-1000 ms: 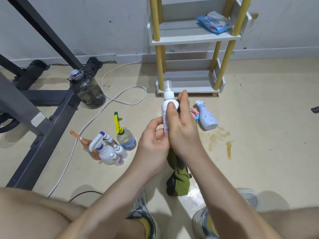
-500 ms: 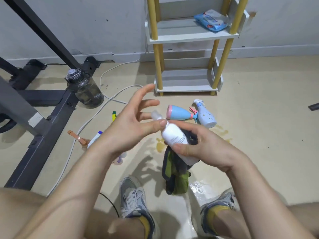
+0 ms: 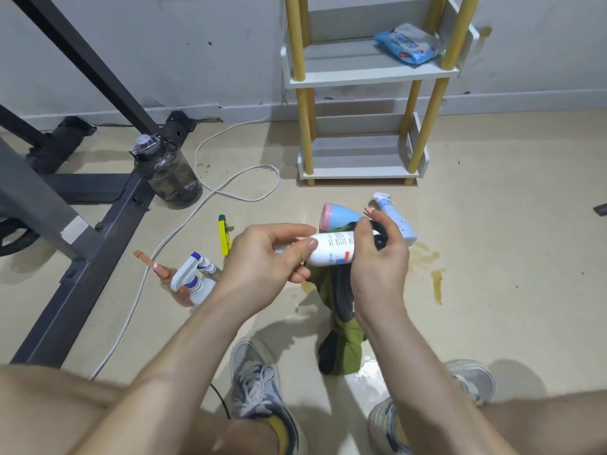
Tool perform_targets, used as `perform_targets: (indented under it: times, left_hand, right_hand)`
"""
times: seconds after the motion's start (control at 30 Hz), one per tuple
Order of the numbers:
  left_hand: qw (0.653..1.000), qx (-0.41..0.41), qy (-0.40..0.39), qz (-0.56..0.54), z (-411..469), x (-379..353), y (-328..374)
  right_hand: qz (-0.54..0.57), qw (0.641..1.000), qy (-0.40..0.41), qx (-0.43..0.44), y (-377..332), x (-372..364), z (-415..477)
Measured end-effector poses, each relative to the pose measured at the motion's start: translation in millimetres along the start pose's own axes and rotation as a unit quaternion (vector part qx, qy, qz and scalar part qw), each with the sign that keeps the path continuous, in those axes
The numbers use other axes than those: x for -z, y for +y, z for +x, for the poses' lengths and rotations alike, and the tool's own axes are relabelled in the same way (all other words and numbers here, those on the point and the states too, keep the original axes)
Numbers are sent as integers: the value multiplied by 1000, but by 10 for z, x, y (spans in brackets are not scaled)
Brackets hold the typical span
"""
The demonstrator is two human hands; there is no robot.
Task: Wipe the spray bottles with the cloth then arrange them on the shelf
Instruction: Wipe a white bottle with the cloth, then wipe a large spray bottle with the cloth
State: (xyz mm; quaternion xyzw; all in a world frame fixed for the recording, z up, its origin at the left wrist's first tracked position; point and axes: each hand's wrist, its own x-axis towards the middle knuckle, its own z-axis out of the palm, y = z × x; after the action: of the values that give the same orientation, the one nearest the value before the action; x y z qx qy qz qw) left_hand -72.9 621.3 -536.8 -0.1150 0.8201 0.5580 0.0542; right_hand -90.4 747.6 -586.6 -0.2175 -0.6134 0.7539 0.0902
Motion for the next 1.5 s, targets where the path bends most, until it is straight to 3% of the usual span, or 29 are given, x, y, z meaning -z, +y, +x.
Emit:
perform_targets:
  times: [0.2,0.37,0.43,0.57,0.67,0.8,1.0,1.1,1.23,1.4,1.5]
  left_hand:
    - [999,-23,-1,43,-66,-114,-202]
    - [954,-158,21,254,-49,-330,-449]
    - [934,-139,-2,330,73,-334,-562]
    - [887,-91,-44,450,262,-236,-733]
    - [906,-53,-36,418,475,6,-897]
    - [926,60,15,374,678,358,-1307]
    - [927,158,24,338,930,481,-1977]
    - [930,150,28,335,1060,448,-2167]
    - [941,68,59,327,1170,371,-2460]
    - [920,114,41,372,1238,269,-2455]
    - [926,106,50,360,1255,257,-2462]
  right_hand:
    - [208,970,40,-123,149,-219,35]
    - [117,972,-4,-206,311,-327,-128]
    - [117,961,-37,-250,404,-347,-159]
    - [15,954,-108,-278,616,-466,-223]
    - [-52,968,-123,-212,702,-502,-184]
    - [-119,974,-113,-159,742,-485,51]
    - [-167,942,-143,-253,1034,-419,394]
    - [-177,936,-139,-270,1198,-346,419]
    - [-148,944,-119,-270,1298,-247,398]
    - [-106,949,-99,-279,1325,-218,472]
    - [-142,951,-122,-247,1311,-183,519]
